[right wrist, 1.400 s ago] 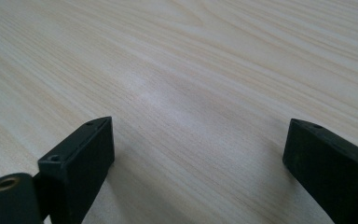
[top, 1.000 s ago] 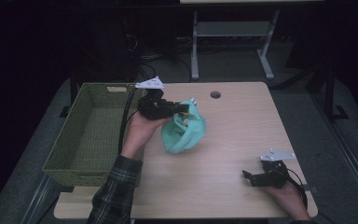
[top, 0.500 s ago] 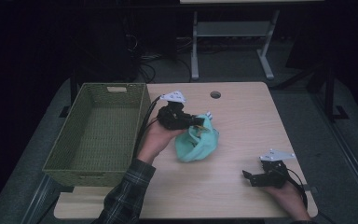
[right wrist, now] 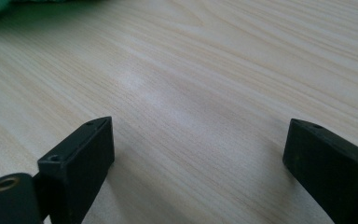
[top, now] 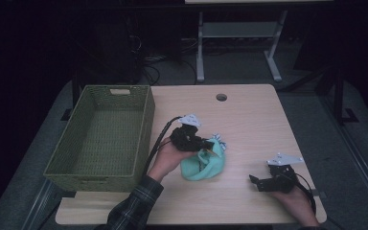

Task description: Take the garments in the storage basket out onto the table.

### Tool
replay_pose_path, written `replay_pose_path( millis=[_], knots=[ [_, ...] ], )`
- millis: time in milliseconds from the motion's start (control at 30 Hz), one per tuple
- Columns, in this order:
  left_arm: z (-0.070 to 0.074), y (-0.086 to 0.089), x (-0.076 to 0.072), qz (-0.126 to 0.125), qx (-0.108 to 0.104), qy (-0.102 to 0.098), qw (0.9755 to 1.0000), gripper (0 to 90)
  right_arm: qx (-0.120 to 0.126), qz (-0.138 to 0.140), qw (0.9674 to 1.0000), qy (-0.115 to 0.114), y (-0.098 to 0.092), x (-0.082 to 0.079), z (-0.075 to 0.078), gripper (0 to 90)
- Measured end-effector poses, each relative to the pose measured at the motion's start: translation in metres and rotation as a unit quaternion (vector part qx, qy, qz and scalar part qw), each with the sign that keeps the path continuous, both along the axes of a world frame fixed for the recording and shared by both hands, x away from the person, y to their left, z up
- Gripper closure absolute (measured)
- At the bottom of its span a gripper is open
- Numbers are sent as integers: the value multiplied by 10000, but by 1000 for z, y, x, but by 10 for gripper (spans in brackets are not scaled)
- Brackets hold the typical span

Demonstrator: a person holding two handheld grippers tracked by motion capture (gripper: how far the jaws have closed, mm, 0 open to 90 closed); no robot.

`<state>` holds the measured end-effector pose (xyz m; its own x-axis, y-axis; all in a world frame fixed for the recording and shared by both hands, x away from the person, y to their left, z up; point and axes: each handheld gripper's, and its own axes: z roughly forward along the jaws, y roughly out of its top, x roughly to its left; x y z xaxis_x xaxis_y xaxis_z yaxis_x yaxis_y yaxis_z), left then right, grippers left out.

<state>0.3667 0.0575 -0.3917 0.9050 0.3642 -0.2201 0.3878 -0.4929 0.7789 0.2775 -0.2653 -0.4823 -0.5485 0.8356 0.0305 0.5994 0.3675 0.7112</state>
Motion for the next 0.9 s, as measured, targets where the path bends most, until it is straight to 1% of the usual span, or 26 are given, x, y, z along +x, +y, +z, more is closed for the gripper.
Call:
replay_pose_path(
  millis=[100,267,333,400,467,500,533,600,667,700,733,800,867,900],
  knots=[
    [-7,-2,-1,21,161,-33,9999,842,2,-3,10000,0,0,0,0,82],
    [-18,-6,-3,12,304,36,9995,836,0,-1,10000,0,0,0,0,82],
    [-25,-9,-6,30,432,20,9991,833,-2,1,10000,-2,0,0,0,82],
    [-32,-10,-7,27,566,54,9984,822,-2,0,10000,-7,0,0,0,83],
    [-38,-10,-8,51,644,117,9978,812,-2,0,10000,-7,0,0,0,82],
    [-40,-10,-8,48,688,118,9975,801,-2,0,10000,-6,0,0,0,82],
    [-42,-10,-9,100,645,168,9977,785,-2,-2,10000,-4,0,0,0,82],
    [-41,-8,-11,158,664,158,9975,718,-1,-2,10000,-4,0,0,0,83],
    [-37,-4,-14,229,648,111,9976,635,-1,-3,10000,-3,0,0,0,82],
    [-34,-1,-16,248,646,55,9976,597,-1,-1,10000,-2,0,0,0,82],
    [-30,2,-18,293,607,22,9977,569,-1,0,10000,-1,0,0,0,82],
    [-24,9,-21,393,533,-23,9978,533,0,-2,10000,-1,0,0,0,82],
    [-18,18,-23,478,492,-112,9976,521,-1,-1,10000,-1,0,0,0,82],
    [-16,22,-24,526,458,-119,9975,520,0,0,10000,0,0,0,0,82]
  ],
)
